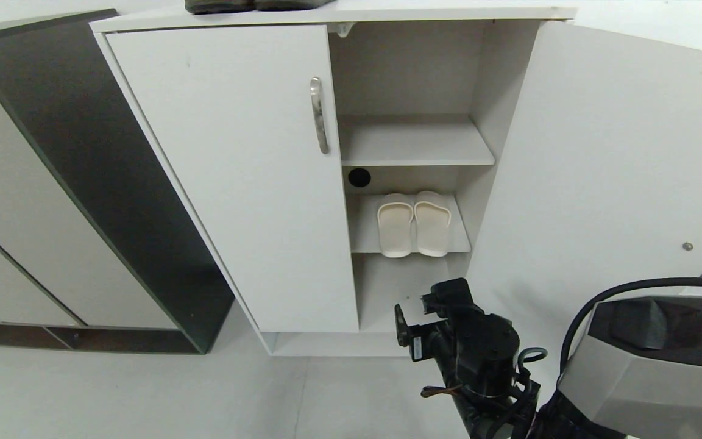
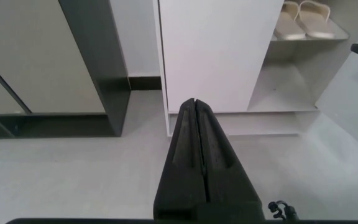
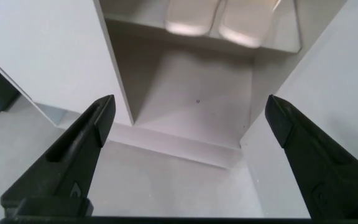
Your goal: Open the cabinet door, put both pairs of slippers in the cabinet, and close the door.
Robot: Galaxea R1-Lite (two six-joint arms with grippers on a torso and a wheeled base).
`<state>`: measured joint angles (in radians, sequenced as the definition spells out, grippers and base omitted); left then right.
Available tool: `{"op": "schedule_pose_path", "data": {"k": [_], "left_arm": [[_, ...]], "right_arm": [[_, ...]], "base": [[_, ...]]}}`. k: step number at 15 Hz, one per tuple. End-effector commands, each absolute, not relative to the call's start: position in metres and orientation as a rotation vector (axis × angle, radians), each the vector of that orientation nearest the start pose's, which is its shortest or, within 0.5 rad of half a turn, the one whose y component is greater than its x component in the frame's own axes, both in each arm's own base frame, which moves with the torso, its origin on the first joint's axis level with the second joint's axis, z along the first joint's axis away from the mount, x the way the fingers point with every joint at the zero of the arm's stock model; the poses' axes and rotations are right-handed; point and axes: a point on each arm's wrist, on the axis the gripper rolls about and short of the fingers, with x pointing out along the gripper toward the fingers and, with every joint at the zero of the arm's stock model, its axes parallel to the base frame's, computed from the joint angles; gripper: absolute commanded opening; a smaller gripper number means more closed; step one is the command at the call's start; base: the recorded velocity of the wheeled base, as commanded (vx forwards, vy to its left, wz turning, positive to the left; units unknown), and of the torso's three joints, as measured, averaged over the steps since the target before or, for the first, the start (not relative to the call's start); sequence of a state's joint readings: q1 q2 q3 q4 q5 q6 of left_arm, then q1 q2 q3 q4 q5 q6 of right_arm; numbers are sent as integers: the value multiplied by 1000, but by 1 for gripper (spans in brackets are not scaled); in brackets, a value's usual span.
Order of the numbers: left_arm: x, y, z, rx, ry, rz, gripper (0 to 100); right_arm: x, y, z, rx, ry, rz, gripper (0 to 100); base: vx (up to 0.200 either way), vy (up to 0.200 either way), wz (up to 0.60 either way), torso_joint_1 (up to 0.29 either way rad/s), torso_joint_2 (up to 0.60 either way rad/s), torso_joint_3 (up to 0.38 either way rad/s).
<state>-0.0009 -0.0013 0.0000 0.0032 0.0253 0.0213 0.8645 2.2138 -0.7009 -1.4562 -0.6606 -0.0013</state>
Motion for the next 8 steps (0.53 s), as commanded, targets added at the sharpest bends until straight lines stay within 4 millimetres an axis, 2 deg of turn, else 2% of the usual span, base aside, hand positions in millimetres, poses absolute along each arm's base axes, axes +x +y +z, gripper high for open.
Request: {"op": "schedule_pose_path", "data": {"k": [1, 8], "left_arm": [[-23, 1, 75, 22, 3, 25, 0], [-23, 1, 75, 22, 3, 28, 0]], "right_arm": [[246, 267, 62, -46, 46, 204, 100], [244, 264, 57, -65, 67, 201, 100]], "base": [[0, 0, 0, -2, 7, 193], [0, 0, 0, 1, 2, 201]]}}
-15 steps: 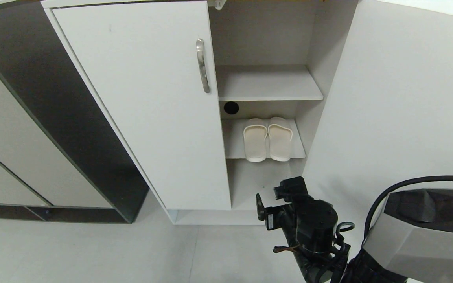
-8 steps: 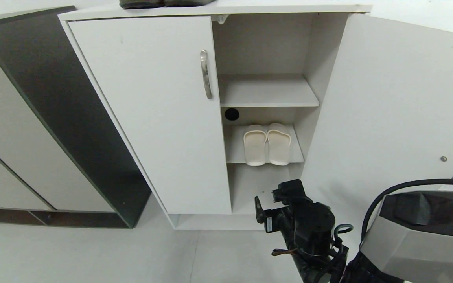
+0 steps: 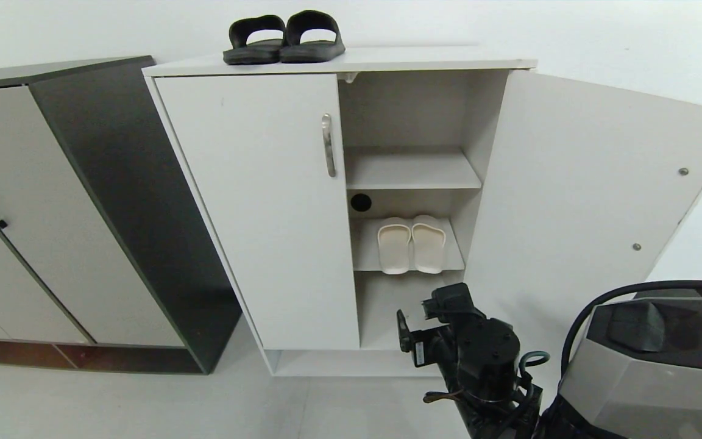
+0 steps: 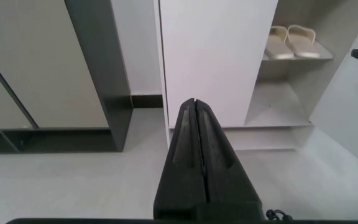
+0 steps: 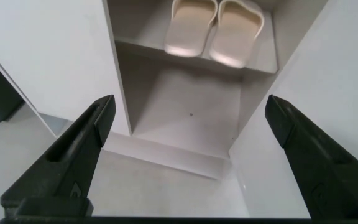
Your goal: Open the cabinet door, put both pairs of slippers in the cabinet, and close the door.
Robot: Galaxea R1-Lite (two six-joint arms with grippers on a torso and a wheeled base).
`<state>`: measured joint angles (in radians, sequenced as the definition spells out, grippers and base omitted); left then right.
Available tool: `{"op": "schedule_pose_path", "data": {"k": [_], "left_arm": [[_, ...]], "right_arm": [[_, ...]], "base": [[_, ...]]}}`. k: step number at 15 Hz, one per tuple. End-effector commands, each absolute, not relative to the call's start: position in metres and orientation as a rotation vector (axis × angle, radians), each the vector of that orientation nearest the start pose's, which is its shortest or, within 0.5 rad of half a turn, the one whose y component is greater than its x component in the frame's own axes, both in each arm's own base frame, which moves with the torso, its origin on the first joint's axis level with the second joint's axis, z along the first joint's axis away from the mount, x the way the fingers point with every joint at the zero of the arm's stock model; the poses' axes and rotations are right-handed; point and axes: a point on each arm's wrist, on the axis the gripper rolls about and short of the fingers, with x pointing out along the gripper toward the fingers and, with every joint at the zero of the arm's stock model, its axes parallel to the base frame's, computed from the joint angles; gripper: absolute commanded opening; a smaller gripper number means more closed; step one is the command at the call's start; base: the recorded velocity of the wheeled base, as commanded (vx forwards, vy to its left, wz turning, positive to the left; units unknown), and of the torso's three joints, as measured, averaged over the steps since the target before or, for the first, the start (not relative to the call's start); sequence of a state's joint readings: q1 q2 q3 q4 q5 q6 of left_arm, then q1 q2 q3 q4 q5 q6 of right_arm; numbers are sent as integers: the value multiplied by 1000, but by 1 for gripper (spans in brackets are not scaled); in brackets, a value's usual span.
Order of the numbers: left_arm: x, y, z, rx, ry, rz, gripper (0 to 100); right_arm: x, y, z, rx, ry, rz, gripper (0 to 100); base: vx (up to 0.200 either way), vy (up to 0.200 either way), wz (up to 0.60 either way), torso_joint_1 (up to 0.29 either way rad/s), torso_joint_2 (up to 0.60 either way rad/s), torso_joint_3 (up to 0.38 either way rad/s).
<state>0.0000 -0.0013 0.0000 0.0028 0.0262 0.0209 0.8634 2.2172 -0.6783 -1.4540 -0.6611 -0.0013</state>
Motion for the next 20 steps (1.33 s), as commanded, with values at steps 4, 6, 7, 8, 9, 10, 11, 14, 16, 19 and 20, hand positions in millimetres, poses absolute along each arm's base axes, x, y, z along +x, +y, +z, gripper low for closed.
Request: {"op": "schedule_pose_path", "data": {"k": [4, 6, 7, 8, 9, 10, 11, 14, 16, 19, 20], "left_arm": [[-23, 1, 75, 20, 3, 25, 0], [-23, 1, 75, 20, 3, 26, 0], [-23, 1, 75, 20, 3, 26, 0], [-23, 1, 75, 20, 3, 26, 0], [-23, 1, 75, 22, 3, 26, 0], [-23, 1, 75, 20, 3, 25, 0], [-23, 1, 75, 20, 3, 26, 0], [-23, 1, 75, 22, 3, 26, 0], [-23, 1, 75, 20, 3, 26, 0], [-23, 1, 75, 20, 3, 26, 0], [-23, 1, 75, 20, 3, 26, 0]], "right_arm": [[245, 264, 52, -73, 74, 201, 100], [245, 264, 52, -75, 77, 201, 100], [245, 264, 51, -76, 78, 201, 100], [245, 264, 51, -77, 78, 201, 100], [245, 264, 50, -78, 79, 201, 100], [245, 264, 50, -79, 80, 201, 100], [245, 264, 49, -80, 81, 201, 100], [245, 264, 49, -80, 81, 199, 100], [246, 261, 48, -85, 87, 193, 100], [246, 259, 47, -88, 92, 187, 100], [247, 258, 46, -92, 95, 187, 100]], "base": [[0, 0, 0, -1, -4, 131], [0, 100, 0, 1, -1, 18], [0, 200, 0, 12, 27, 95], [0, 200, 0, 7, 12, 41], [0, 200, 0, -2, 12, 41], [0, 200, 0, 7, 7, 61], [0, 200, 0, 17, 12, 7], [0, 200, 0, 2, 6, 4], [0, 200, 0, 2, -2, 7], [0, 200, 0, -2, 1, 5], [0, 200, 0, -2, 2, 2]]}}
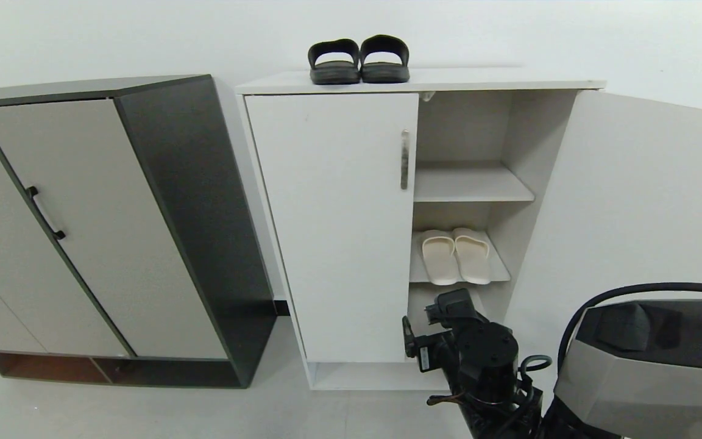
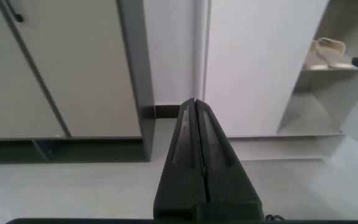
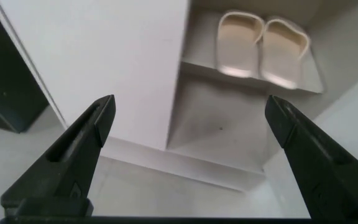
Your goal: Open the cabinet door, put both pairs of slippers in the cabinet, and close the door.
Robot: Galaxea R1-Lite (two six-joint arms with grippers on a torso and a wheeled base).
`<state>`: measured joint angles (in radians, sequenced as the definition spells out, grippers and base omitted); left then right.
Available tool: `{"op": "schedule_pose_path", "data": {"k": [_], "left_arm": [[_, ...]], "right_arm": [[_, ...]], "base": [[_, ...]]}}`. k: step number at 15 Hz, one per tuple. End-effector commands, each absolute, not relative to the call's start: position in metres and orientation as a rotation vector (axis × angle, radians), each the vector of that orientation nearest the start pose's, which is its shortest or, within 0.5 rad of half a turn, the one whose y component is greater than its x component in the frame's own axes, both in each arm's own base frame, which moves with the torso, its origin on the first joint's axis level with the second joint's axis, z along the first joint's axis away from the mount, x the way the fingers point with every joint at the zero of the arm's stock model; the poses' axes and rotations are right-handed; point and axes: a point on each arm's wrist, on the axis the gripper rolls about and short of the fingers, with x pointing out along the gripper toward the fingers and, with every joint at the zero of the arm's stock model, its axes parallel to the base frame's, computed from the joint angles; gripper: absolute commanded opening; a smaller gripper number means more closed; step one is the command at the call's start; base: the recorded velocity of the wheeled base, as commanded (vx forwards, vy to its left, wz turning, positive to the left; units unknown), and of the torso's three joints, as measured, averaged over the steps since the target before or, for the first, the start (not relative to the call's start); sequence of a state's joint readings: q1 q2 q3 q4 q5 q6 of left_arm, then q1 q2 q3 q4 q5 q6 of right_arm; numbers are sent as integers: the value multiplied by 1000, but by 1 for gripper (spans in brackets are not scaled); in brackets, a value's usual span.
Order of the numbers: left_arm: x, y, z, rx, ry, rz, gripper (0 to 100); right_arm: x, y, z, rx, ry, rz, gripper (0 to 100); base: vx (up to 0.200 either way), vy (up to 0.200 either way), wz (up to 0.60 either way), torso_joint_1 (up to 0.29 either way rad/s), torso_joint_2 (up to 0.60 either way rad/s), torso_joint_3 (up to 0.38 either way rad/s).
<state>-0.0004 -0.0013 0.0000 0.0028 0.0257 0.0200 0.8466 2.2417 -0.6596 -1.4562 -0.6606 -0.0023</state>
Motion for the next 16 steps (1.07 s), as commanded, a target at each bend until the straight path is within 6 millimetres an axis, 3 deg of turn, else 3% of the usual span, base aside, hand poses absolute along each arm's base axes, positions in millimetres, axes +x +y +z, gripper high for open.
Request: {"op": "schedule_pose_path", "data": {"k": [1, 16], "left_arm": [[-23, 1, 75, 20, 3, 25, 0], [-23, 1, 75, 14, 3, 25, 0]], "right_arm": [[248, 257, 44, -95, 99, 181, 100], [255, 251, 32, -142, 131, 185, 100]], "base": [[0, 200, 0, 7, 2, 2], [0, 0, 0, 0, 0, 0]]}}
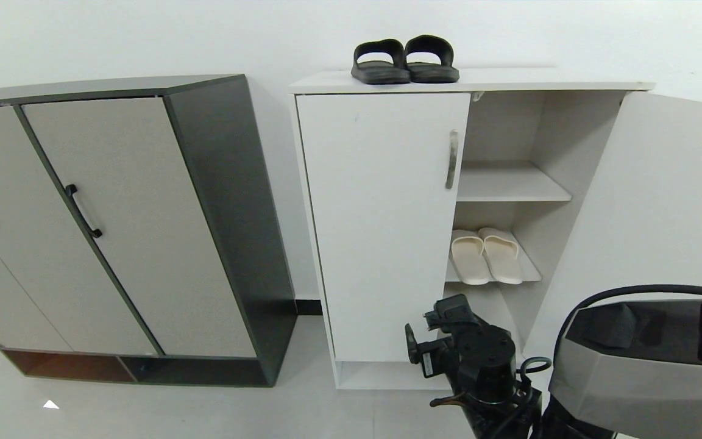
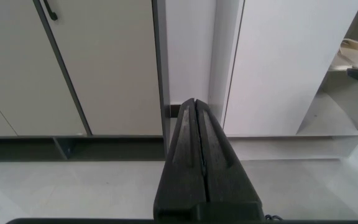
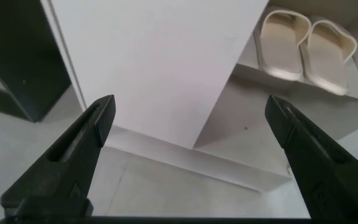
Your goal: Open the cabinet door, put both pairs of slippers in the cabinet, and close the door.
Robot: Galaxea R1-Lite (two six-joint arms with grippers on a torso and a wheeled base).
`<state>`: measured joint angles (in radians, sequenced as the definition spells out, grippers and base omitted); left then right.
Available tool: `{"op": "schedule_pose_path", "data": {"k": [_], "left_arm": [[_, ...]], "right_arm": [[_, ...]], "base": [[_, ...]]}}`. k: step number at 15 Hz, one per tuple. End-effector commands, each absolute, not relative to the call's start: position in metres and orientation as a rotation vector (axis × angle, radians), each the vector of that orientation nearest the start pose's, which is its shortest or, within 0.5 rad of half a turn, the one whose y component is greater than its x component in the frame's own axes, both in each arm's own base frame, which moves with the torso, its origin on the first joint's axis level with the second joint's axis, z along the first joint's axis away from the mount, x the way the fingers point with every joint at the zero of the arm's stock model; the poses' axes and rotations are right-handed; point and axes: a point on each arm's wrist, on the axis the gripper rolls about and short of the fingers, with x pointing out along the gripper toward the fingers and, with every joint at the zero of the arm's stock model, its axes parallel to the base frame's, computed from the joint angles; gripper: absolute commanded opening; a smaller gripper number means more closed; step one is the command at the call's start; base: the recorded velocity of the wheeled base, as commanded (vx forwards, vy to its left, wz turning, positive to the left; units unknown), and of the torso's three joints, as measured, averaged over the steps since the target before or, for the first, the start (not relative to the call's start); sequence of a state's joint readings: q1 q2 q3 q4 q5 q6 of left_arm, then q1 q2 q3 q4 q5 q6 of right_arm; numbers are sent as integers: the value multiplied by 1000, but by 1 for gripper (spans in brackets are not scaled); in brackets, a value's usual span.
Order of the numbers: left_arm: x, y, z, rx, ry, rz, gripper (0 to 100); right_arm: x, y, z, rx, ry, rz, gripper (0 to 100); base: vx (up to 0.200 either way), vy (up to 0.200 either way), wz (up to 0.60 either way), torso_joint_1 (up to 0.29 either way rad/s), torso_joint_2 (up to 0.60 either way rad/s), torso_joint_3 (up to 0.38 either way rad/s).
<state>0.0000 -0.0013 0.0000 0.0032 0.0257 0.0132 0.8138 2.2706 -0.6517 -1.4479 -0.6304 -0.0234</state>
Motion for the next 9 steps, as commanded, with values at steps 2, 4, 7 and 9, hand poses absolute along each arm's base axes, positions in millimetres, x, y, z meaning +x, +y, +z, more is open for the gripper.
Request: {"op": "schedule_pose_path", "data": {"k": [2, 4, 7, 9], "left_arm": [[-23, 1, 75, 14, 3, 25, 0], [-23, 1, 75, 14, 3, 26, 0], [-23, 1, 75, 14, 3, 25, 0], [-23, 1, 75, 14, 3, 25, 0]], "right_arm": [[255, 251, 31, -145, 132, 185, 100], [256, 252, 31, -144, 131, 185, 100], [257, 253, 32, -139, 126, 185, 100], [259, 256, 31, -138, 123, 187, 100]], "base": [[0, 0, 0, 0, 0, 0], [0, 0, 0, 0, 0, 0], [0, 0, 0, -1, -32, -30], [0, 0, 0, 2, -207, -259]]}}
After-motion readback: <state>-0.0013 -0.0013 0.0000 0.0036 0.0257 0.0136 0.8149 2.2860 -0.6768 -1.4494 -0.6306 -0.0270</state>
